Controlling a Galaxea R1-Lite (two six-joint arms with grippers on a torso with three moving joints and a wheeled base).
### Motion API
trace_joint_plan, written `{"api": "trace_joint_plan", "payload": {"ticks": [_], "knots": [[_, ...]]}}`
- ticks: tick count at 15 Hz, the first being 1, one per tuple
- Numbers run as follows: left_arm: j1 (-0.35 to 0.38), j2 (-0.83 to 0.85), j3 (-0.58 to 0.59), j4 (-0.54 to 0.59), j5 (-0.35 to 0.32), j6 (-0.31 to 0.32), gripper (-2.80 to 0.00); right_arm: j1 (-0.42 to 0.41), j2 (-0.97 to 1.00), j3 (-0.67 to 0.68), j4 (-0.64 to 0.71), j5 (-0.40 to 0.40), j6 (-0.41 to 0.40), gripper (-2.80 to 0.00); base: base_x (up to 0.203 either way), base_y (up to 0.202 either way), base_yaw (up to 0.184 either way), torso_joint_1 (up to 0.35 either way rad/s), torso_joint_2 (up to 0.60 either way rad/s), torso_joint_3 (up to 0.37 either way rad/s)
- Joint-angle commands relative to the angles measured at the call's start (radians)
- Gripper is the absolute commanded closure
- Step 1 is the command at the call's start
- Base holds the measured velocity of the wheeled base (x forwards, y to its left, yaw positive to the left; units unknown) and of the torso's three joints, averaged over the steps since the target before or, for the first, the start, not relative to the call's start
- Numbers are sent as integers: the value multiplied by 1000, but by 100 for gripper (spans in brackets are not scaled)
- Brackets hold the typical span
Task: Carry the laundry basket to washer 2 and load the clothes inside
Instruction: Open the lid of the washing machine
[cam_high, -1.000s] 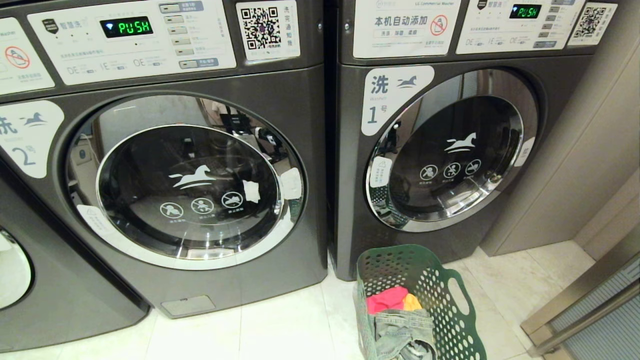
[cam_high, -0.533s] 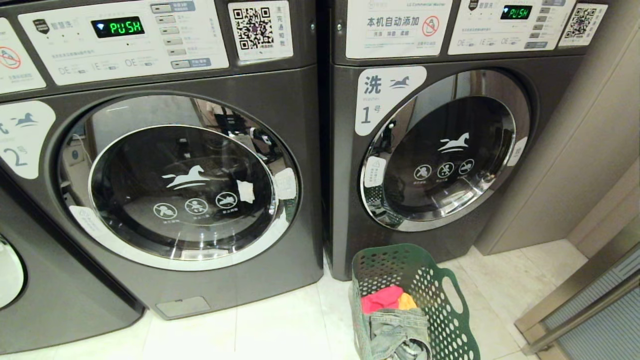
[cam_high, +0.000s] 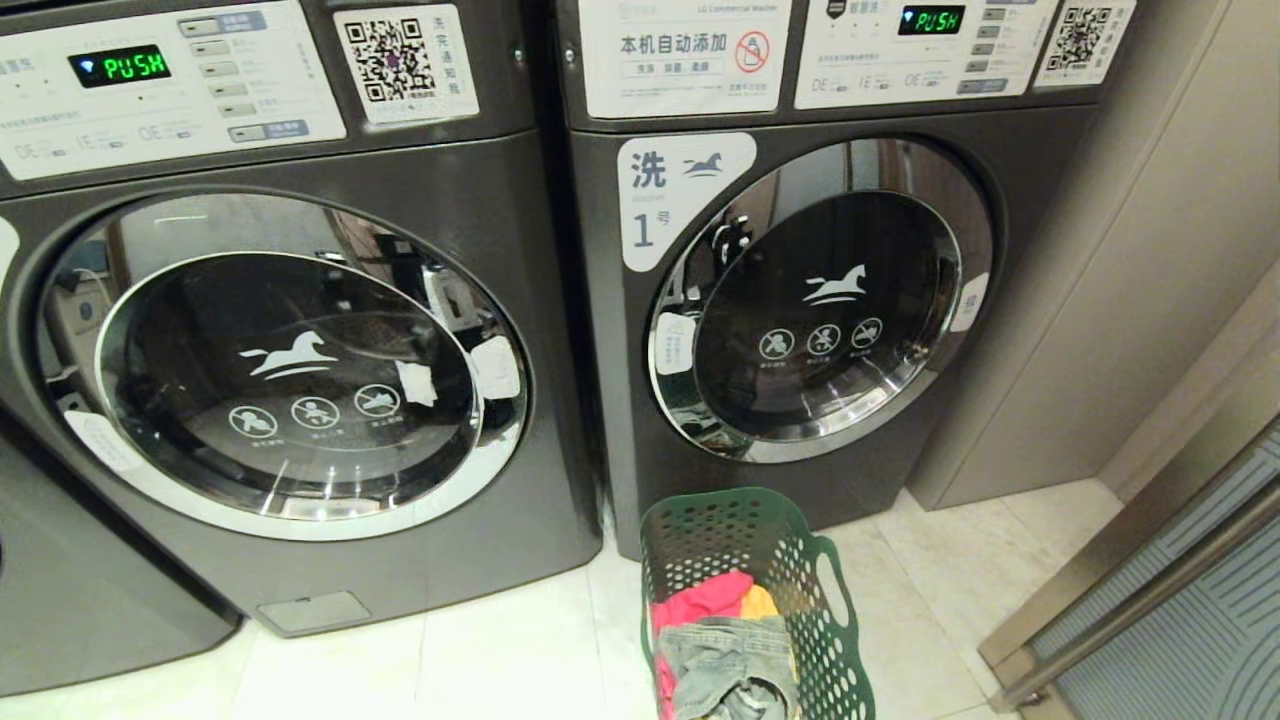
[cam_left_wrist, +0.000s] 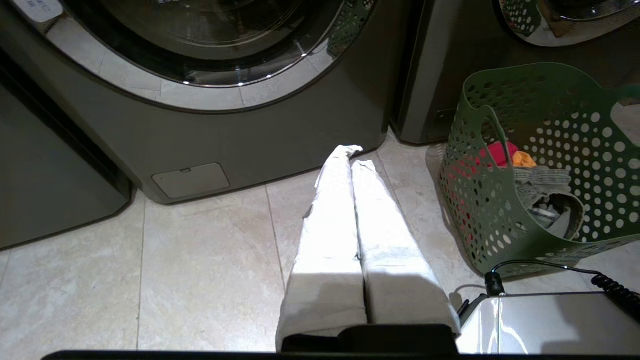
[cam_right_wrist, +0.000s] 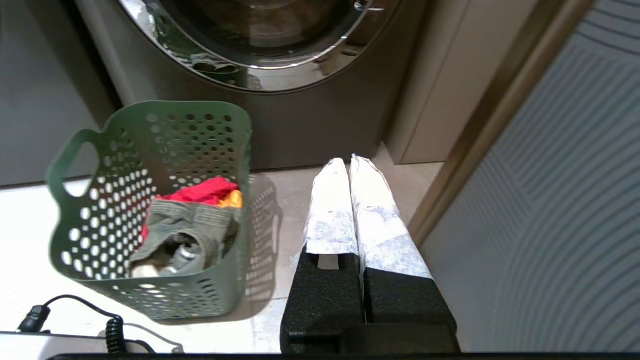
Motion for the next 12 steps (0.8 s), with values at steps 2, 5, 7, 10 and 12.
{"api": "trace_joint_plan", "payload": {"ticks": [2,5,7,10,12], "knots": [[0,-2,0,2,0,1,0,0,-1,0,0,0,-1,0,0,-198,2,2,2,4],[0,-2,0,2,-1,1,0,0,-1,0,0,0,-1,0,0,-194,1,2,2,2],[0,-2,0,1,0,1,0,0,-1,1,0,0,0,0,0,-196,3,2,2,3],[0,-2,0,1,0,-1,0,0,-1,0,0,-1,2,0,0,-192,2,1,-1,5],[0,-2,0,1,0,-1,0,0,-1,0,0,0,2,0,0,-166,0,2,-2,2]]}}
